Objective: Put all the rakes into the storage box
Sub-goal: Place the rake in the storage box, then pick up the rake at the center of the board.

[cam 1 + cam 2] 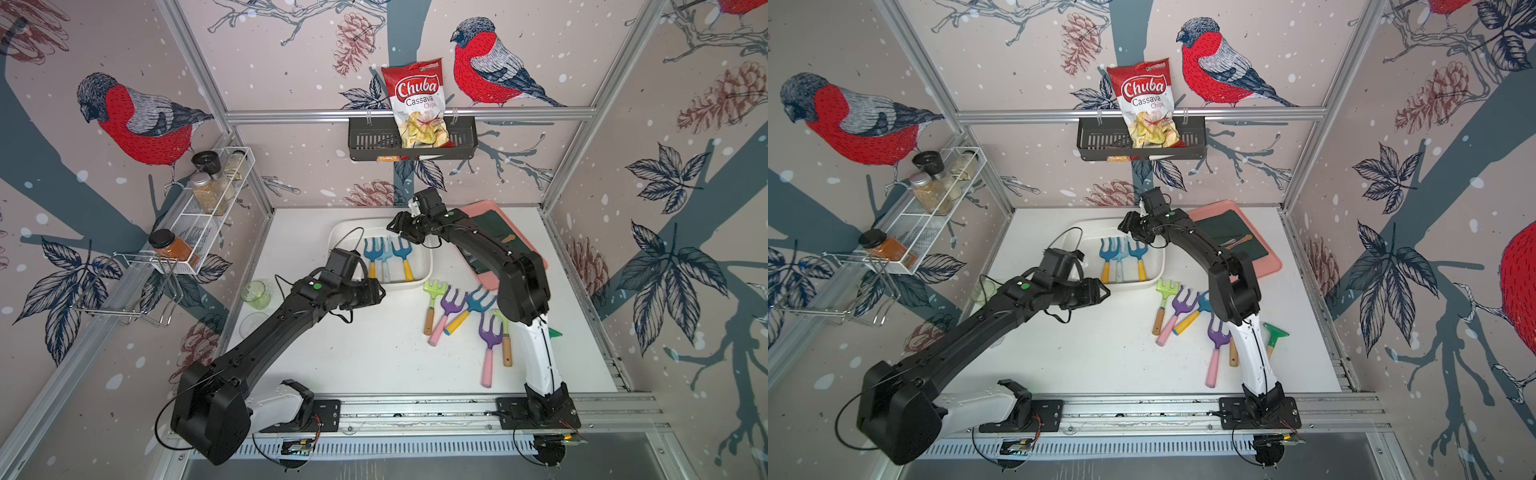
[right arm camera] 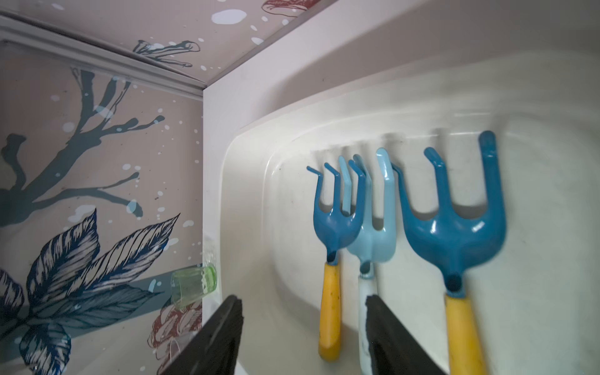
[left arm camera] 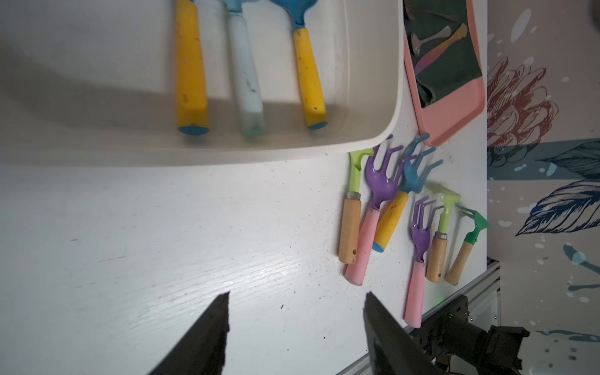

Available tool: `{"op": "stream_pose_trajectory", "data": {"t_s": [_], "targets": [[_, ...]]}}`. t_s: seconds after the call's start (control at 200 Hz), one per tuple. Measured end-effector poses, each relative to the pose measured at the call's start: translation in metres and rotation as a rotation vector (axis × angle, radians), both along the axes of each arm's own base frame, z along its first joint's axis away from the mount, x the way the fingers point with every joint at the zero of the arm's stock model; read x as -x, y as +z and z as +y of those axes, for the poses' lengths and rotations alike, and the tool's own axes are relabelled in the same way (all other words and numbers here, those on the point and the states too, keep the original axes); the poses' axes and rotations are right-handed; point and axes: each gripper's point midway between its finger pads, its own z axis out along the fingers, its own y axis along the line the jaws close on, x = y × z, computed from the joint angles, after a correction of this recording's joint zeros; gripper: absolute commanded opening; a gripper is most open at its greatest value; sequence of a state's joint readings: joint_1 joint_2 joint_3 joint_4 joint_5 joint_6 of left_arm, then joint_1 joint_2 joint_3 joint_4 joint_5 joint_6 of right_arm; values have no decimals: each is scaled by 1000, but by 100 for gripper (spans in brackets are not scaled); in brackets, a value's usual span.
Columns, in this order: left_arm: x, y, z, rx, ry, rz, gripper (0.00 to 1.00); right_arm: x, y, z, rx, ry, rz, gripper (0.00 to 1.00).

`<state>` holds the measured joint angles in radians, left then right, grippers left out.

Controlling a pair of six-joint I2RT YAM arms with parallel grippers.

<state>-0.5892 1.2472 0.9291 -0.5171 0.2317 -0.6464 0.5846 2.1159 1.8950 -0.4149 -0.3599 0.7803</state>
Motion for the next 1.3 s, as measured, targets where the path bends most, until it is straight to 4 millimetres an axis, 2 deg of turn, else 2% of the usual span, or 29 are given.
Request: {"op": "stream_pose_trajectory", "data": {"t_s": [0.1,0.2,0.26,0.365,0.49,0.62,0.79,0.89,1.091,1.301], "targets": [[9,-16,-29,-56,-43,-7,66,18,12,-49,22,-62,-24,64],[11,-34,-53,-132,-71,-15,65,43,4,-104,48,-138,-7,64],[10,-42,-70,-178,-93,-27,65,58,-2,-130,56,-173,2,64],[9,-49,-99,-209,-134,-51,64,79,-9,-159,54,-211,10,65],[4,-64,-117,-256,-151,-51,59,91,-16,-183,50,-254,16,65],[3,-81,-126,-309,-170,-32,53,98,-21,-200,42,-282,24,64],[4,-97,-134,-342,-189,-13,48,97,-19,-216,25,-313,19,65],[3,-107,-139,-370,-204,0,45,101,-21,-218,17,-308,22,64],[5,-130,-138,-439,-217,31,27,106,-28,-222,11,-310,40,65],[5,-133,-139,-444,-219,33,16,104,-27,-224,-2,-312,36,64]]}}
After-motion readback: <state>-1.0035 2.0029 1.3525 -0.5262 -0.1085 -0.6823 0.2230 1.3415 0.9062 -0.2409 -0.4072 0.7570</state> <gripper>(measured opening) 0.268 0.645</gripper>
